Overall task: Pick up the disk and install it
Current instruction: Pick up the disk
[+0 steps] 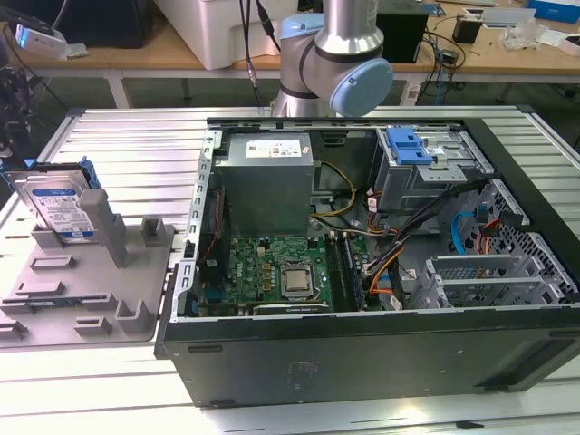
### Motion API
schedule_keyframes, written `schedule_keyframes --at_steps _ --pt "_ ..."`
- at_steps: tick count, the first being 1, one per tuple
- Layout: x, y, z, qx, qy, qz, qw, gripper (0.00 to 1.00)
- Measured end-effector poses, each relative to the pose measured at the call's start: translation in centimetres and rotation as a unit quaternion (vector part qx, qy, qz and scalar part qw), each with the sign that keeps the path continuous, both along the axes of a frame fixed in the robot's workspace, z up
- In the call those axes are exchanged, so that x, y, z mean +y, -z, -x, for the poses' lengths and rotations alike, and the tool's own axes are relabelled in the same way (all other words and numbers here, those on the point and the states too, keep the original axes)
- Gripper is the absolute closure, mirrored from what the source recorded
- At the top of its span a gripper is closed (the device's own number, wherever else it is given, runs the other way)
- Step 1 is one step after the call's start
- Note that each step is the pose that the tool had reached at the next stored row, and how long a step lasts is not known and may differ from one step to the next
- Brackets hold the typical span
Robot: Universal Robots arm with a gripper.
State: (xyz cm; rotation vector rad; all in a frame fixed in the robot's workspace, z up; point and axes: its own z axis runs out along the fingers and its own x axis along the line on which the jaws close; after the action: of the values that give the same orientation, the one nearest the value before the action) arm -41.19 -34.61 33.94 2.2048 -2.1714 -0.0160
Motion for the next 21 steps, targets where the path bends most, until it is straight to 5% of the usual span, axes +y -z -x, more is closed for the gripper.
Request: schedule_keyframes --at_steps 21 --pt "0.06 0.61 0.33 0.0000 0.002 0.0000 1.0000 0.51"
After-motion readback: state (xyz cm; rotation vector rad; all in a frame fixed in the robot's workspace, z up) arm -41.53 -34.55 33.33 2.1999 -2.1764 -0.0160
